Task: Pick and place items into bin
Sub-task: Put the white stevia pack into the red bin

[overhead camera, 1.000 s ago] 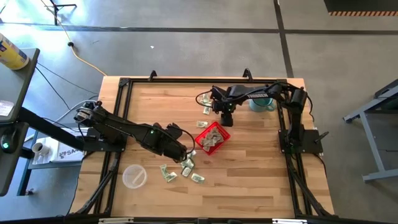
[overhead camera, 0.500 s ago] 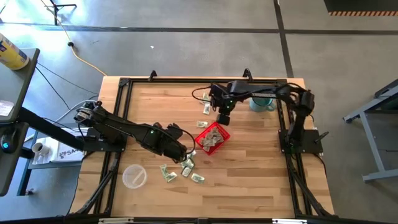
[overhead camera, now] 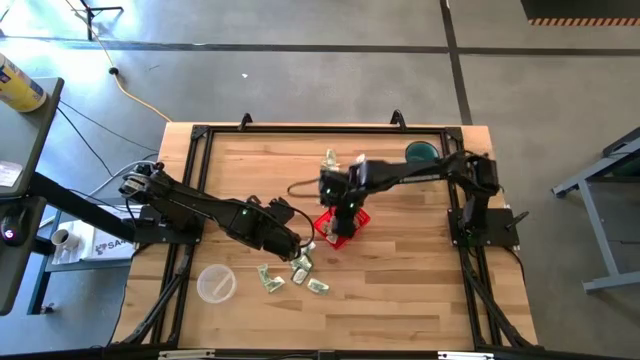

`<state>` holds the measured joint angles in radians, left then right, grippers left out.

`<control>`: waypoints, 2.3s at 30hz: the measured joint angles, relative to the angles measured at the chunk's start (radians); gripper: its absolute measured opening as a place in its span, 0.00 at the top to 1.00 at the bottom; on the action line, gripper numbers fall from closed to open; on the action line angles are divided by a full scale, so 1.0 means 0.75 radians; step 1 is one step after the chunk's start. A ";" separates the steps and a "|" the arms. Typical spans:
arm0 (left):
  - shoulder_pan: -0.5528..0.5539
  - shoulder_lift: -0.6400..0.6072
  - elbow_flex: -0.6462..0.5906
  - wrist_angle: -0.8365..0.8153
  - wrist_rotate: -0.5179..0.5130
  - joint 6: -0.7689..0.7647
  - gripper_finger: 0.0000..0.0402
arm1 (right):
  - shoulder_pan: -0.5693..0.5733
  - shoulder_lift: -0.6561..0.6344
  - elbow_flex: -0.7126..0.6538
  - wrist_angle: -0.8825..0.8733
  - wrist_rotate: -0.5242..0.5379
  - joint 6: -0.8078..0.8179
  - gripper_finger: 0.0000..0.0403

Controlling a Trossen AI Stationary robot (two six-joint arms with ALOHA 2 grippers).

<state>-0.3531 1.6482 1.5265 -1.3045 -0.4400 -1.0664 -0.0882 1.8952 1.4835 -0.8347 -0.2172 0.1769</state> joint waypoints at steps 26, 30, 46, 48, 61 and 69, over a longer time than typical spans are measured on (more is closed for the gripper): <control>0.000 0.000 0.000 0.007 0.023 -0.019 0.60 | 0.155 0.185 0.003 0.028 0.001 -0.028 0.74; 0.000 0.000 0.000 0.008 0.023 -0.018 0.60 | 0.155 0.149 0.003 0.033 0.000 -0.029 0.67; 0.000 0.000 0.000 0.009 0.018 -0.015 0.60 | -0.143 -0.097 0.002 -0.163 0.407 0.054 0.59; 0.000 0.000 0.000 0.017 0.027 -0.015 0.60 | -0.246 -0.097 0.002 -0.178 0.411 -0.004 0.59; 0.235 -0.001 -0.295 0.585 0.419 0.546 0.60 | -0.401 -0.115 0.003 -0.338 0.206 -0.277 0.58; 0.185 -0.002 -0.485 0.496 0.656 0.727 0.60 | -0.177 -0.229 -0.041 -0.416 0.317 -0.286 0.57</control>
<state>-0.2142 1.6470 1.1624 -0.9324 0.0523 -0.5212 -0.2211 1.7231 1.4525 -1.1470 0.0208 -0.0376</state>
